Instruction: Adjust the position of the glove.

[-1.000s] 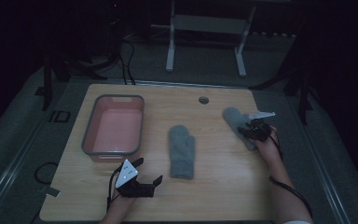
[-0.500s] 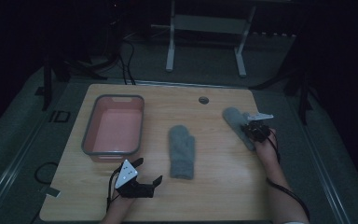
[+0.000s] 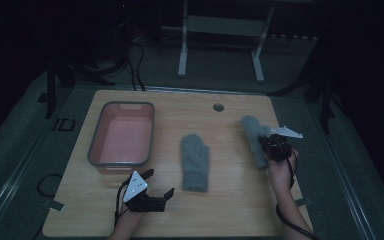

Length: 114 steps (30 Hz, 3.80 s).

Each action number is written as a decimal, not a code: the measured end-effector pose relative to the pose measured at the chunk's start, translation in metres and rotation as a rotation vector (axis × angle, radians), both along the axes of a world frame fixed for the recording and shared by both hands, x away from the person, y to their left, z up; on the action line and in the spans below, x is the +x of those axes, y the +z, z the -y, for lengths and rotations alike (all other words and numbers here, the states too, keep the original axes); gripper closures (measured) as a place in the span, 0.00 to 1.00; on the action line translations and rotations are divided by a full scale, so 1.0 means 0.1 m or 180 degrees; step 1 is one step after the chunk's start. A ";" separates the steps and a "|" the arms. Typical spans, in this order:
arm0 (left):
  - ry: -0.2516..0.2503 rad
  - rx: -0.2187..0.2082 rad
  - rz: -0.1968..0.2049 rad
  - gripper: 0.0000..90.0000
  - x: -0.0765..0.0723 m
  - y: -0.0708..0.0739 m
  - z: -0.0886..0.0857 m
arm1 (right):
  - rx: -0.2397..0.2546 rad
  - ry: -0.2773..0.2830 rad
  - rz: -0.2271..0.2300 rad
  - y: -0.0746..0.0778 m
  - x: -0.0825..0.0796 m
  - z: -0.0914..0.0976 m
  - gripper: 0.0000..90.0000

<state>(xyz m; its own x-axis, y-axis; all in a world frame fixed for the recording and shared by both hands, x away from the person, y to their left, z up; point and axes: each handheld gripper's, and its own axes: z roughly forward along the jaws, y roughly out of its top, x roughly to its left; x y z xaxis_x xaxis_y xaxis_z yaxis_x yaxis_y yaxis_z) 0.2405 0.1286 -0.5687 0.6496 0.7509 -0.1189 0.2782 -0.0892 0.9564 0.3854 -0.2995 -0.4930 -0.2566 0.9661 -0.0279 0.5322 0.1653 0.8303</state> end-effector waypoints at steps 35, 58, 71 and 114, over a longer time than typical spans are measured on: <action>-0.0056 -0.0018 0.0028 0.01 0.00 0.02 0.02 | -0.0139 0.0860 -0.0556 -0.39 -0.42 0.01 0.54; -0.0054 -0.0001 0.0037 0.01 0.00 0.02 0.02 | 0.0124 0.0282 -0.0293 -0.36 -0.60 -0.34 0.92; -0.0052 0.0006 0.0050 0.01 -0.01 0.03 0.01 | 0.0258 0.0166 -0.0123 0.04 -0.62 -0.78 0.92; -0.0105 -0.0103 0.0048 0.01 -0.03 0.05 -0.01 | 0.0622 0.0696 -0.0625 -0.34 -0.56 -1.89 0.76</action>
<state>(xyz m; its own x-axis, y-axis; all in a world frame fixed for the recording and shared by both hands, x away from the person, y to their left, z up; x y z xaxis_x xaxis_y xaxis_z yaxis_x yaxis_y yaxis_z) 0.2373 0.1294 -0.5638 0.6758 0.7250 -0.1329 0.2612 -0.0670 0.9630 0.3297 -0.1103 -0.5272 -0.4400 0.8700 0.2226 0.6546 0.1410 0.7427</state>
